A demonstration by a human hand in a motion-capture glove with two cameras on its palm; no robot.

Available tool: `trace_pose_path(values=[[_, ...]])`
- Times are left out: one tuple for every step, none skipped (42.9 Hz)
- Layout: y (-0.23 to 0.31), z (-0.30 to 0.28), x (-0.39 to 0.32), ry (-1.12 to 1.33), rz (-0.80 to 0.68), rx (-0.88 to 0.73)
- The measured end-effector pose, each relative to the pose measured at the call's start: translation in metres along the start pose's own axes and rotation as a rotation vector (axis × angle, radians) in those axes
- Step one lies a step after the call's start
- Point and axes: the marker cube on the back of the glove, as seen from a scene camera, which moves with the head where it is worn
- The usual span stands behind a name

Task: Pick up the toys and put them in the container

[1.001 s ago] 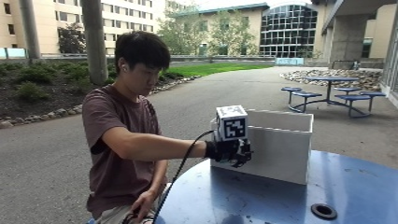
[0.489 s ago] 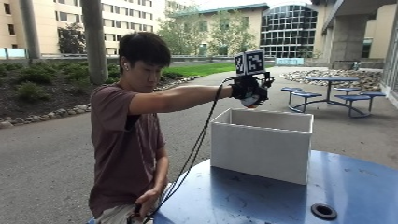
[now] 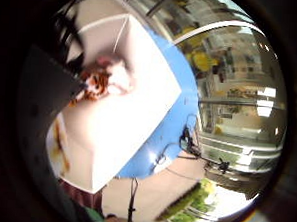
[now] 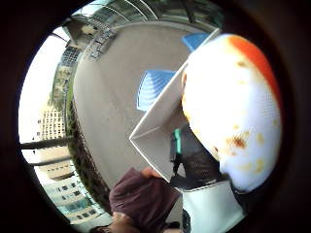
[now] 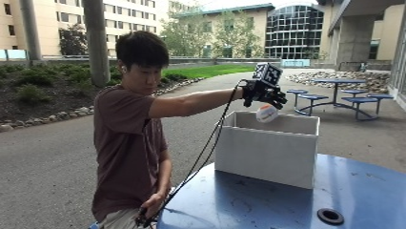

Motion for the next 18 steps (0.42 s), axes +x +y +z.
trace_pose_path(values=[[0.001,0.005,0.003,0.004,-0.012,-0.048],[0.002,0.010,0.007,0.006,-0.013,-0.079],[0.002,0.014,0.009,0.008,-0.014,-0.091],[0.003,0.016,0.010,0.008,-0.017,-0.091],[0.003,0.018,0.010,0.006,-0.022,-0.085],[0.003,0.019,0.010,0.004,-0.027,-0.078],[0.003,0.019,0.009,0.002,-0.032,-0.072],[0.004,0.020,0.009,0.001,-0.035,-0.068],[0.005,0.020,0.010,0.002,-0.037,-0.064],[0.005,0.020,0.010,0.003,-0.036,-0.061],[0.006,0.020,0.010,0.005,-0.035,-0.056],[0.005,0.019,0.009,0.007,-0.034,-0.049],[0.004,0.017,0.005,0.010,-0.036,-0.042],[0.002,0.015,-0.001,0.015,-0.041,-0.036],[-0.002,0.012,-0.009,0.021,-0.047,-0.031],[-0.005,0.009,-0.018,0.027,-0.053,-0.027],[-0.007,0.007,-0.024,0.032,-0.058,-0.025],[-0.008,0.006,-0.028,0.035,-0.060,-0.024]])
